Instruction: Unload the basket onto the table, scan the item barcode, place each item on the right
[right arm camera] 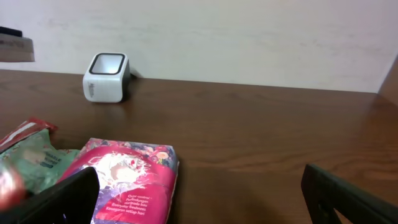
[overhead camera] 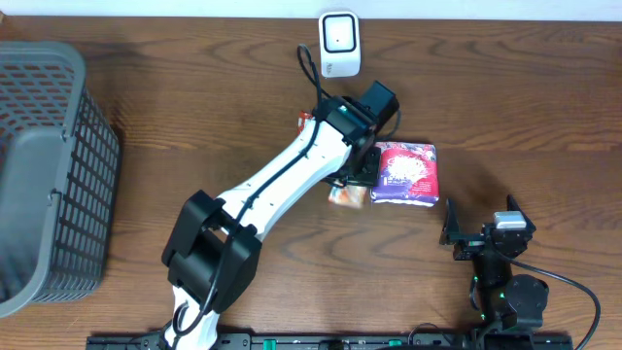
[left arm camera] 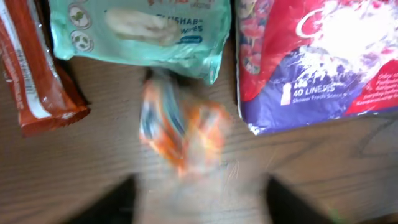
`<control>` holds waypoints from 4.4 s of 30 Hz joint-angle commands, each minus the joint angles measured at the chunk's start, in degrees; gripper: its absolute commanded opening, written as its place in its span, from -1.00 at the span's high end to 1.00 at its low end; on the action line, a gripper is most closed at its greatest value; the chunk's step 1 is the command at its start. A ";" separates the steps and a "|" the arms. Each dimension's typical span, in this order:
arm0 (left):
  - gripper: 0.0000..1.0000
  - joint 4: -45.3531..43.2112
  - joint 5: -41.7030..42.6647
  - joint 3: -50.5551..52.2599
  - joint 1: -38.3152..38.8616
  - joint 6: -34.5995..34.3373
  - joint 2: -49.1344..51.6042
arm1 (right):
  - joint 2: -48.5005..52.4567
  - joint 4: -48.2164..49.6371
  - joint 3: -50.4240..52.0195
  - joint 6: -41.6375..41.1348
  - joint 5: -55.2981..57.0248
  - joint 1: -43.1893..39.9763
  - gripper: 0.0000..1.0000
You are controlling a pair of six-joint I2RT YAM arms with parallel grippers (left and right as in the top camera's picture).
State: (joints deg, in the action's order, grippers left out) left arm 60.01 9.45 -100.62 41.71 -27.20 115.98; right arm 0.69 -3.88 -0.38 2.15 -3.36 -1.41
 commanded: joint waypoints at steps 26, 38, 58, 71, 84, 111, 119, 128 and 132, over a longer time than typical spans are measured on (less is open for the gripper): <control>-0.96 22.62 -1.16 -1.51 -26.05 -0.98 -18.36 | -0.39 11.23 0.09 -19.61 -23.04 0.66 -0.99; -0.95 22.62 -1.16 -1.51 -26.05 -0.98 -18.36 | 1.25 53.40 -10.43 -25.86 -10.58 0.68 -0.99; -0.96 22.62 -1.18 -1.51 -26.05 -0.98 -18.36 | 74.01 -64.67 -83.41 6.86 -27.91 0.66 -0.98; -0.96 22.62 -1.16 -1.51 -26.05 -0.98 -18.36 | 104.00 -61.90 -83.41 -3.82 -13.66 -3.87 -0.66; -0.96 22.64 -1.18 -1.51 -26.05 -0.98 -18.36 | 122.01 -58.62 -83.38 8.26 -31.95 -3.54 -0.18; -0.96 22.62 -1.16 -1.51 -26.05 -0.98 -18.36 | 111.21 -66.95 -96.63 -29.00 52.13 17.86 0.98; -0.96 22.62 -1.16 -1.51 -26.05 -0.98 -18.36 | 115.56 -63.32 -90.36 -30.84 46.27 24.90 0.92; -0.96 22.62 -1.18 -1.51 -26.05 -0.98 -18.36 | 115.32 -61.88 -96.72 -27.80 28.59 30.34 0.02; -0.96 22.62 -1.16 -1.51 -26.05 -0.98 -18.36 | 115.32 -67.08 -106.25 -24.30 24.70 29.59 -0.19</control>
State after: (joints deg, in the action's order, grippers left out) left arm 82.35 8.64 -101.93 15.84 -28.32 97.32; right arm 116.97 -68.38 -99.02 -24.88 26.89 28.97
